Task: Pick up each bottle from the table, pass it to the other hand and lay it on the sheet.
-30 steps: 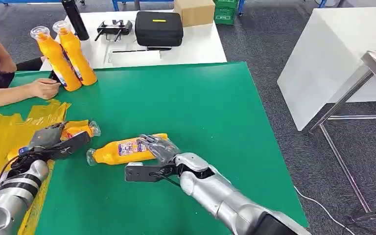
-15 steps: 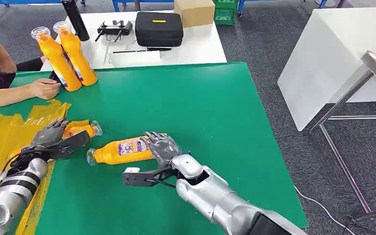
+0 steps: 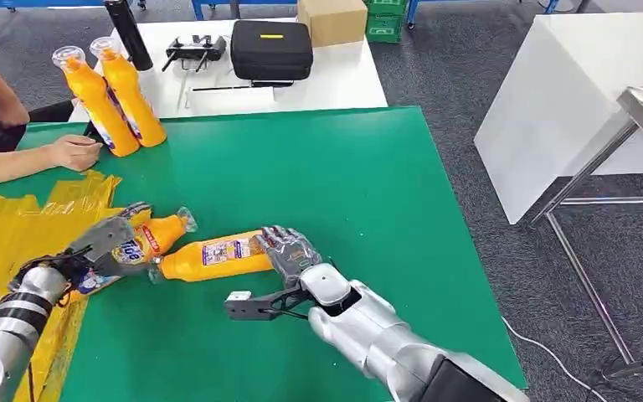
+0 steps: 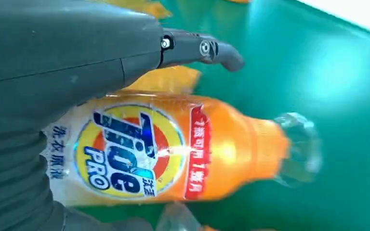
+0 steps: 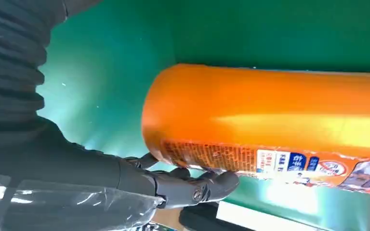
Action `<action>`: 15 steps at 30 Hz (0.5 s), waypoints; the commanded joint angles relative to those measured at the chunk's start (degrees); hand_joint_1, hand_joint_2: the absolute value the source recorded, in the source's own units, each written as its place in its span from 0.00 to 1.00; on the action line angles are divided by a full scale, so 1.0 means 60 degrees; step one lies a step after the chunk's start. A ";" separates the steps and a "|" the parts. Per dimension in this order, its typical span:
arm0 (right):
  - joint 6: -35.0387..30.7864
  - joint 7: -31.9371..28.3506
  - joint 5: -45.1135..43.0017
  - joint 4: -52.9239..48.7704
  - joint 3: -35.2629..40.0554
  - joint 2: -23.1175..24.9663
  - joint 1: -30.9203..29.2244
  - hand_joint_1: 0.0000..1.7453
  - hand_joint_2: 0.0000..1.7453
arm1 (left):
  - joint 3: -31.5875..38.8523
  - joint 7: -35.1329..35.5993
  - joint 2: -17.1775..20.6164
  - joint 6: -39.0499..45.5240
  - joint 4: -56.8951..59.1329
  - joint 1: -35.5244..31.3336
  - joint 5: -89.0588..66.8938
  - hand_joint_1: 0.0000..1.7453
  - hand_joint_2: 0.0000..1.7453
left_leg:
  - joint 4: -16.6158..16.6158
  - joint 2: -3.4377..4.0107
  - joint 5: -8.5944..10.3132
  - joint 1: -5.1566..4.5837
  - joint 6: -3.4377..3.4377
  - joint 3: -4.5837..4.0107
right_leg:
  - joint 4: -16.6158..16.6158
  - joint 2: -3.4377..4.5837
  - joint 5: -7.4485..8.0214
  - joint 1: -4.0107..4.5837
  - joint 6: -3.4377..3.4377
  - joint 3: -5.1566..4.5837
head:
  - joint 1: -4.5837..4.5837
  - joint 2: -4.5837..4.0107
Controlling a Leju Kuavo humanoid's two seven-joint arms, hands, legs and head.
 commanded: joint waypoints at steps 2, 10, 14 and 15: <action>-0.0022 -0.0313 0.0178 0.0802 -0.0264 0.0133 -0.0456 0.00 1.00 | -0.0997 -0.0807 0.1176 -0.1235 -0.0968 0.0623 0.1824 0.00 1.00 | 0.0021 0.0008 -0.0024 0.0012 -0.0023 0.0022 | 0.0016 0.0004 -0.0025 0.0010 -0.0007 0.0023 | 0.0000 0.0000; -0.1013 -0.0612 0.0518 -0.0085 -0.0463 0.0123 0.0013 0.00 1.00 | -0.0370 -0.0884 0.2250 -0.1250 -0.3842 0.3700 0.3674 0.00 1.00 | -0.0006 0.0134 -0.0045 0.0004 -0.0023 0.0058 | -0.0001 0.0119 -0.0016 0.0000 -0.0011 0.0023 | 0.0000 0.0000; -0.0929 -0.0637 0.0544 -0.0277 -0.0484 0.0118 0.0030 0.00 1.00 | -0.0261 -0.0747 0.2248 -0.1265 -0.4078 0.3794 0.3704 0.00 1.00 | 0.0001 0.0050 -0.0017 0.0004 -0.0018 -0.0007 | 0.0004 0.0039 -0.0013 0.0001 -0.0008 -0.0027 | 0.0000 0.0000; -0.0913 -0.0636 0.0542 -0.0296 -0.0489 0.0107 0.0026 0.00 1.00 | -0.0267 -0.0710 0.2234 -0.1289 -0.4071 0.3741 0.3702 0.00 1.00 | 0.0015 0.0051 -0.0030 0.0014 -0.0025 -0.0002 | 0.0012 0.0041 -0.0023 0.0011 -0.0012 -0.0019 | 0.0004 0.0000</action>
